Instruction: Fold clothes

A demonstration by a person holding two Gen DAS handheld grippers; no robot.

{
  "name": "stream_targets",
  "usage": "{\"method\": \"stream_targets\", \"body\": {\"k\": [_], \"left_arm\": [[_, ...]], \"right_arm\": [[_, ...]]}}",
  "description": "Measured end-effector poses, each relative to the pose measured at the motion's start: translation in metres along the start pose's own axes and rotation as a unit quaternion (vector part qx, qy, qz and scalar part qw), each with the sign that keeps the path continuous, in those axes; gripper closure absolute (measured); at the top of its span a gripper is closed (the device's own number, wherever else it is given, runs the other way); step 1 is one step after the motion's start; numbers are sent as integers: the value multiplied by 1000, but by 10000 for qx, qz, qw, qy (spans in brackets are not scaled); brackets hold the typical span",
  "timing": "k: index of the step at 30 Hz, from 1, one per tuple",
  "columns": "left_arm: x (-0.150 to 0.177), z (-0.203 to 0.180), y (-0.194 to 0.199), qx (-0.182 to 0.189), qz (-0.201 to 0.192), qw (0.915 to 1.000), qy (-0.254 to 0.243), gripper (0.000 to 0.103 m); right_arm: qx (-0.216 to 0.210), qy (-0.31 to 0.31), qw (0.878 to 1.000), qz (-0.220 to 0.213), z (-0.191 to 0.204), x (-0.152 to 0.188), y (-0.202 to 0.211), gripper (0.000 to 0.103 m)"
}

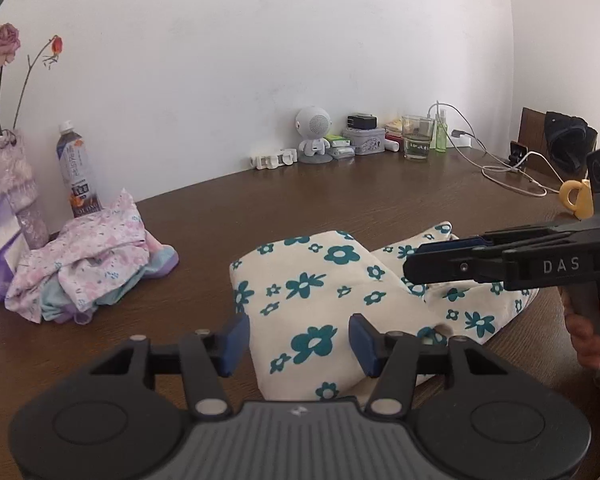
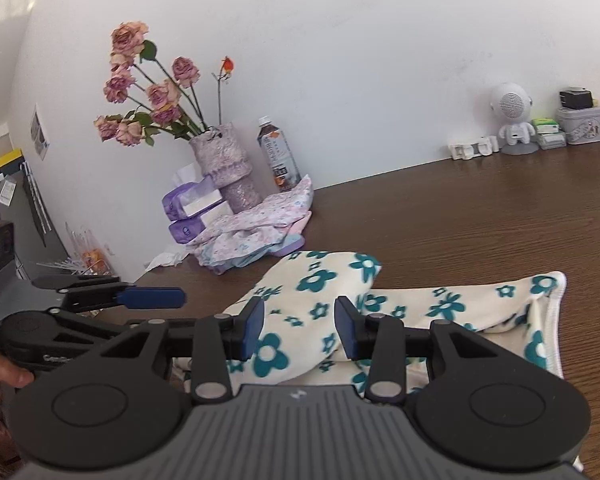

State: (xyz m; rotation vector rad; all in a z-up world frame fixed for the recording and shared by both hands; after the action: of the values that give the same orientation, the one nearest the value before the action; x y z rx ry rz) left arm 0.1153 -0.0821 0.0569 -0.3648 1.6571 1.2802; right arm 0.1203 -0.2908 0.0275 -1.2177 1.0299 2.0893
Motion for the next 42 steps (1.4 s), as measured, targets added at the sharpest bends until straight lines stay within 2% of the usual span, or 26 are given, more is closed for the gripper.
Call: {"method": "stream_targets", "body": {"k": [2, 6, 12, 18, 22, 24, 25, 30, 35, 36, 37, 42], "left_arm": [[5, 3, -3, 96, 26, 9999, 30, 49], [13, 13, -5, 270, 25, 9994, 203, 49], [23, 28, -4, 510, 16, 9977, 439, 49], [29, 34, -4, 861, 128, 9948, 536, 49], [33, 33, 0, 1005, 76, 9938, 475, 49], [34, 30, 9, 1132, -51, 9933, 215, 45], [35, 26, 12, 1160, -68, 9932, 31, 41], [44, 3, 5, 852, 103, 9934, -761, 40], [51, -8, -7, 237, 148, 9919, -1239, 39], [53, -9, -10, 132, 170, 9916, -1277, 41], [54, -9, -13, 57, 182, 9914, -1295, 49], [55, -7, -11, -84, 42, 9923, -1233, 73]], "right_arm": [[25, 177, 9998, 133, 13, 5, -6, 64], [434, 371, 9963, 648, 19, 20, -27, 64], [506, 428, 9966, 481, 26, 18, -11, 64], [659, 508, 9937, 750, 28, 25, -12, 69], [609, 587, 9926, 874, 30, 27, -9, 68], [548, 674, 9920, 912, 33, 27, -4, 68], [518, 717, 9917, 930, 35, 27, -1, 63], [387, 930, 9896, 1025, 43, 29, 10, 60], [519, 1127, 9860, 1114, 48, 36, -3, 63], [554, 1202, 9850, 1110, 49, 35, -6, 67], [578, 1272, 9839, 1116, 50, 35, -8, 77], [746, 1463, 9809, 1046, 54, 34, -8, 82]]}}
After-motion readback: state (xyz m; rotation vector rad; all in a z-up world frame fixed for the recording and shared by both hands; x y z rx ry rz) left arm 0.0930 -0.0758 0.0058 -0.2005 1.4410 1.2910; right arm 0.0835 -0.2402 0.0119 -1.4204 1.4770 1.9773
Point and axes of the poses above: each gripper's, at about its wrist camera, not at the fingertips, and y roughly against the way its jaws point, z to its left, x to its underside, the point moved 2 cm from there along -y, roughly the way its jaws point, and after that the axes turned 4 degrees about y, right-handed, at the moved point
